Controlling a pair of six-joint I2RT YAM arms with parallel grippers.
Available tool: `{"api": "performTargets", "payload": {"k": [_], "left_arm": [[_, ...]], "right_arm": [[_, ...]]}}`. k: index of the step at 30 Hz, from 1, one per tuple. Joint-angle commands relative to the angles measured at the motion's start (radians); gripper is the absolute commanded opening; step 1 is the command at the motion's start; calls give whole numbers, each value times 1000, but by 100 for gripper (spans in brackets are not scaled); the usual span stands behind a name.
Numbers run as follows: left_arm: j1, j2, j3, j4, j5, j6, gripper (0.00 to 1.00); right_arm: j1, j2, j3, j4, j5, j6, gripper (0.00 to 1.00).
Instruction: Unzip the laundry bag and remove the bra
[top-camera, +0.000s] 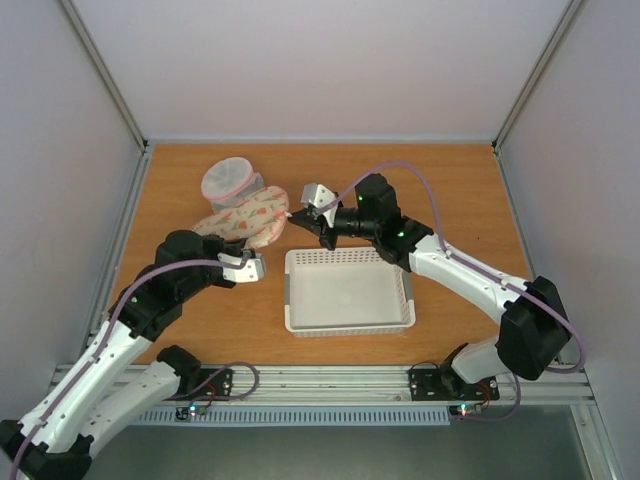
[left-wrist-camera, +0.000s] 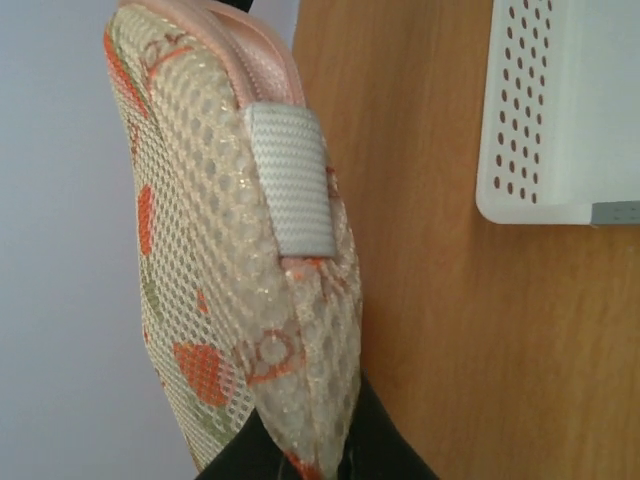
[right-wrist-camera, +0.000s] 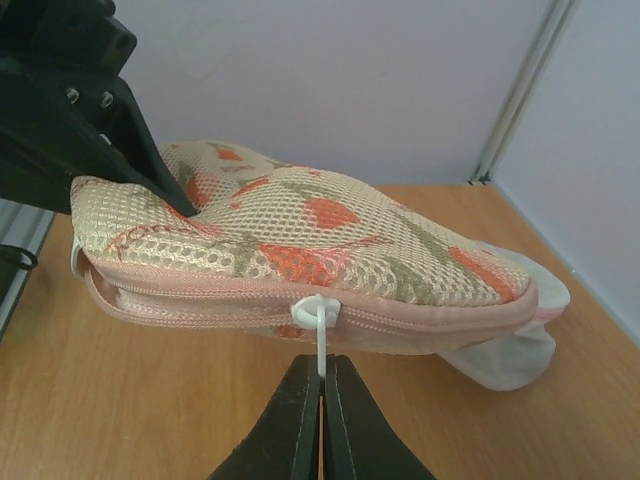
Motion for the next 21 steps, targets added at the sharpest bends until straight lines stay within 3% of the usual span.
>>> {"api": "performTargets", "payload": {"k": [1, 3, 8, 10, 16, 19, 21], "left_arm": [[-3, 39, 22, -21, -10, -214, 1], [1, 48, 6, -8, -35, -303, 6], [19, 38, -37, 2, -36, -437, 64], [21, 32, -42, -1, -35, -467, 78], [21, 31, -24, -12, -12, -499, 90], [21, 47, 2, 8, -36, -516, 70], [21, 62, 39, -12, -37, -541, 66]], "right_arm": [[42, 16, 2, 37, 51, 27, 1], [71, 36, 14, 50, 44, 56, 1], [89, 89, 27, 91, 60, 141, 1], [95, 106, 36, 105, 82, 184, 1], [151, 150, 79, 126, 94, 234, 1], [157, 153, 87, 117, 75, 223, 1], [158, 148, 94, 97, 80, 210, 1]]}}
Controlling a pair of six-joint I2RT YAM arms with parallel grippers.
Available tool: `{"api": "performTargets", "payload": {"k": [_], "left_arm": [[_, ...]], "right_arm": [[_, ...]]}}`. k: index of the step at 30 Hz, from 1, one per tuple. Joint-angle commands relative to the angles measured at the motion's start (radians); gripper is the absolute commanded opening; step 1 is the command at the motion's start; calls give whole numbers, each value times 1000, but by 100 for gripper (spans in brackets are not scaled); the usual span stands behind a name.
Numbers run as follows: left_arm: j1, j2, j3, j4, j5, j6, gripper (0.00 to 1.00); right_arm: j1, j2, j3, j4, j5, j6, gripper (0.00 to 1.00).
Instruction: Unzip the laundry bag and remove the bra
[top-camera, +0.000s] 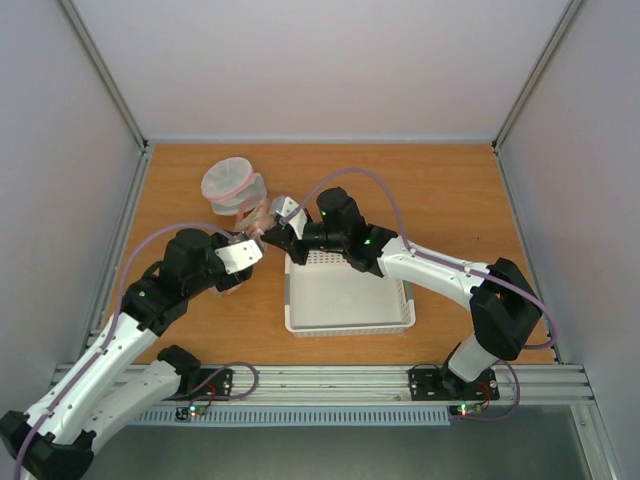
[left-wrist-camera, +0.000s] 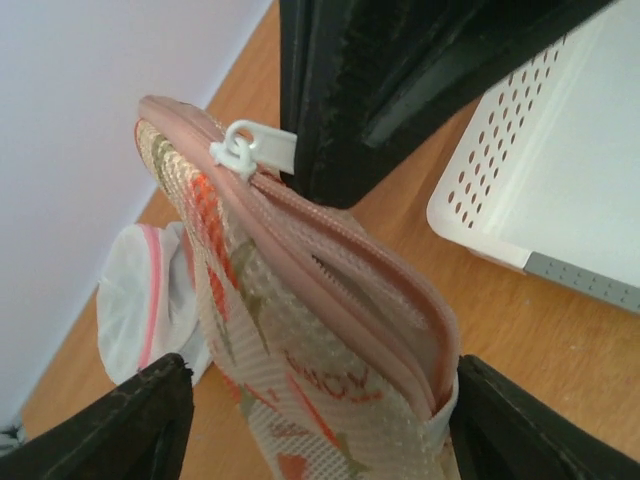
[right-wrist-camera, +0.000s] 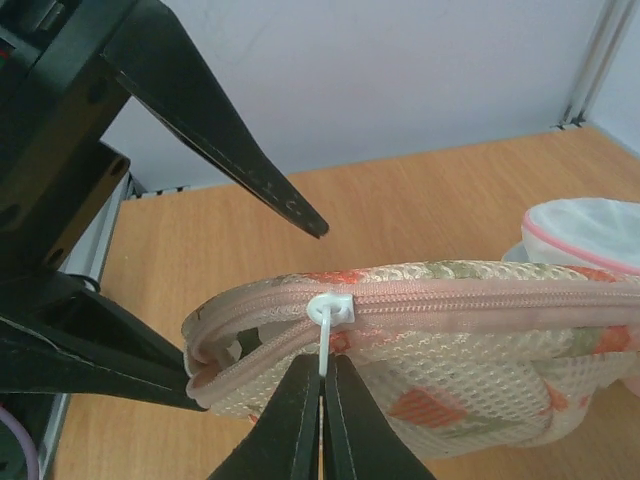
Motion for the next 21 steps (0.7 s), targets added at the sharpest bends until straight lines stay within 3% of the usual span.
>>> {"api": "performTargets", "payload": {"k": [1, 4, 9, 12, 15, 20, 21], "left_arm": [[3, 25, 82, 11, -10, -80, 65], [3, 43, 105, -27, 15, -158, 65], [3, 55, 137, -69, 91, -268, 78], [3, 64, 154, -88, 114, -280, 88], [3, 70, 164, -76, 83, -279, 90], [5, 69, 156, -50, 10, -254, 44], [5, 66, 151, -52, 3, -241, 38]], "right_arm": [[11, -17, 47, 40, -8, 5, 1], [13, -24, 55, 31, -9, 5, 1], [34, -24, 75, 0, 9, -8, 1], [38, -29, 86, -2, 11, 9, 1], [38, -31, 94, 2, 17, 23, 1], [40, -44, 85, 4, 5, 8, 1], [40, -47, 83, 3, 9, 4, 1]]}}
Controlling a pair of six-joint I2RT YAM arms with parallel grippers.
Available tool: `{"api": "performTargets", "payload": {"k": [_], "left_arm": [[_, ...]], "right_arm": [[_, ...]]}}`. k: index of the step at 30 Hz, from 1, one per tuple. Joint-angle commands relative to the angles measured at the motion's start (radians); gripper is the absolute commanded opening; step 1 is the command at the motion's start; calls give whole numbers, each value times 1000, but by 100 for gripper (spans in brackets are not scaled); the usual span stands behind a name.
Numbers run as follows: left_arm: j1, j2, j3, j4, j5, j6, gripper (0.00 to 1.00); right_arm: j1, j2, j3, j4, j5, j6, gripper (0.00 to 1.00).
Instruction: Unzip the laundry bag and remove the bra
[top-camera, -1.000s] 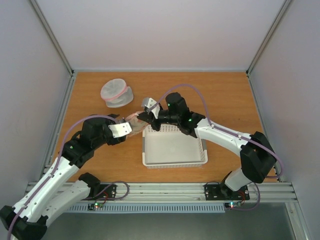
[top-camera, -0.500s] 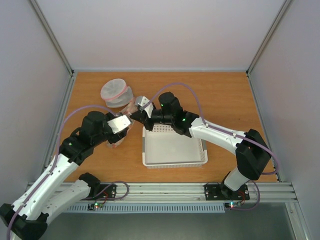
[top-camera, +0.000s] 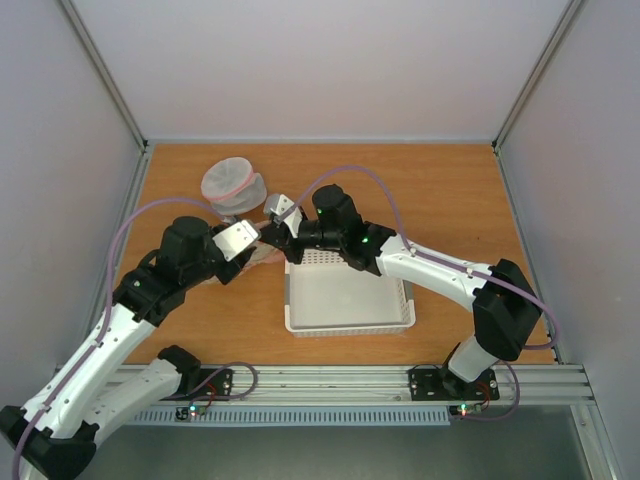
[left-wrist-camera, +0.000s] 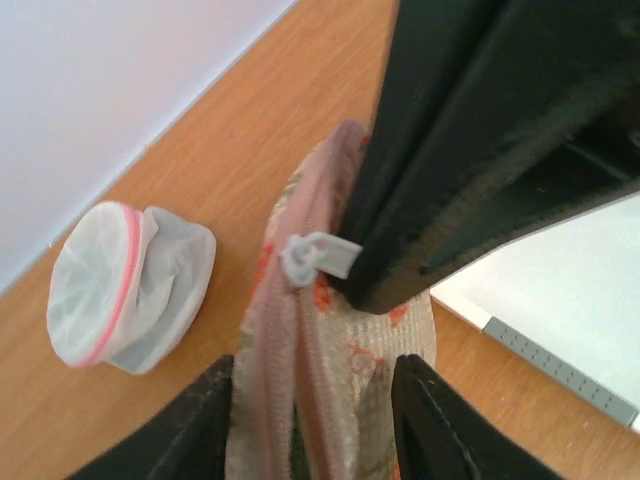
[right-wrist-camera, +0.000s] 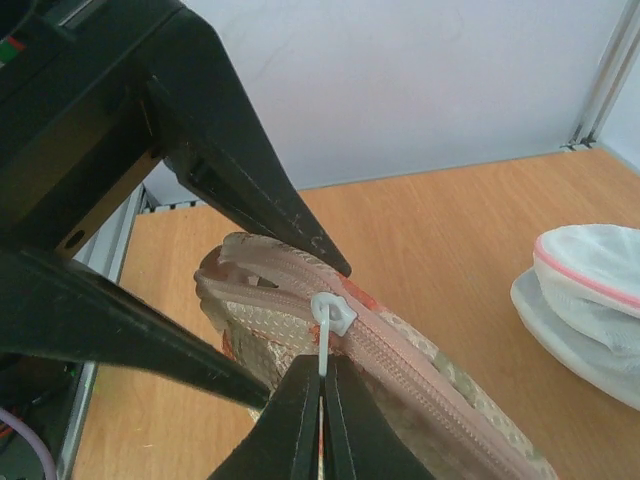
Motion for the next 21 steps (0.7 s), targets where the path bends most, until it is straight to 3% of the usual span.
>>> {"api": "performTargets", "payload": {"k": [1, 8, 21], "left_arm": [[5, -6, 6, 28, -46, 21, 34], [7, -22, -11, 24, -50, 76, 1], [16, -98, -47, 72, -28, 237, 1]], "right_arm": [[6, -50, 21, 40, 3, -2, 1], [4, -54, 21, 26, 25, -13, 1], [-152, -49, -66, -2, 57, -24, 1]]}}
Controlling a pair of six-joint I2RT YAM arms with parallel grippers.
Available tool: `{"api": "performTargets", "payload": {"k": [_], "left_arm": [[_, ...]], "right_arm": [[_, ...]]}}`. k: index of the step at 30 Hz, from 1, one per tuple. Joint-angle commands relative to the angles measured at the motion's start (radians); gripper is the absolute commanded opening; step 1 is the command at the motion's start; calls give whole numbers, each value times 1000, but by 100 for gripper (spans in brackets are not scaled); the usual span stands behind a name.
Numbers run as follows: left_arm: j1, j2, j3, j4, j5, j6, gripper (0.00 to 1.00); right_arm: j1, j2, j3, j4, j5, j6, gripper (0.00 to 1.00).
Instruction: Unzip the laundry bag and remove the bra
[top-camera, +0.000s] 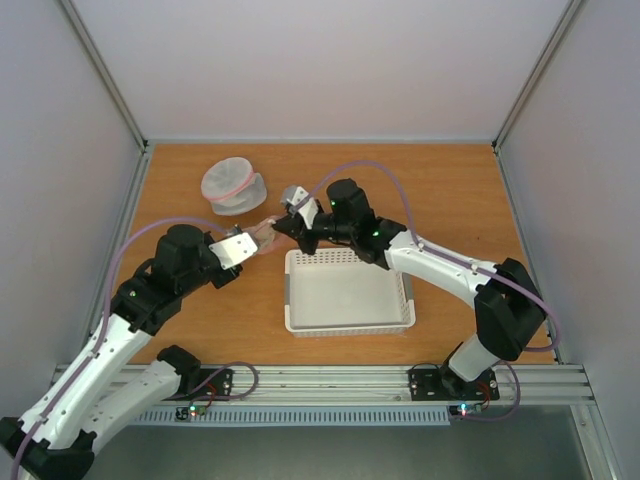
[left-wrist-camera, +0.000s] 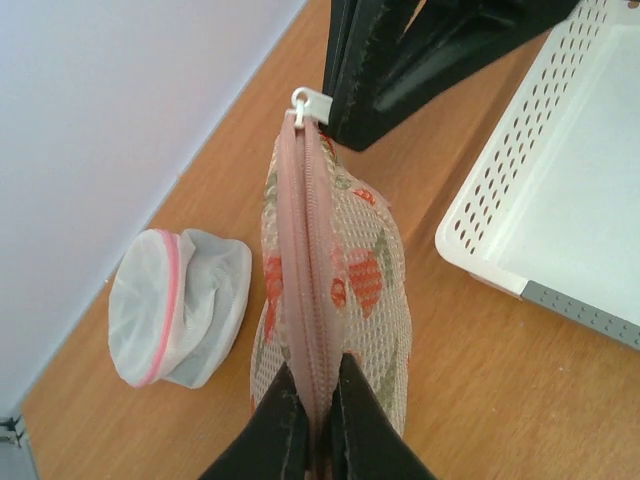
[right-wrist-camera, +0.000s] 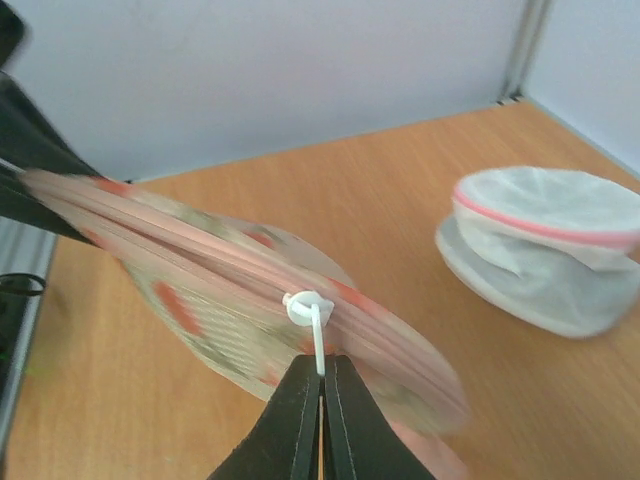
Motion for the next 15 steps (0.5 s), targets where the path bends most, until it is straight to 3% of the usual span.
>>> {"api": "performTargets", "payload": {"k": [1, 7, 13, 15], "left_arm": [[9, -40, 10, 49, 24, 55, 1], [11, -66, 30, 76, 86, 6, 1], [19, -55, 17, 90, 37, -99, 1], [26, -52, -13, 90, 3, -124, 14]], "right_arm": [[-73, -34, -34, 17, 39, -11, 1], [-129, -19, -34, 11, 20, -18, 1], [-115, -29, -13, 21, -29, 4, 1], [-92, -38, -2, 18, -27, 4, 1]]}}
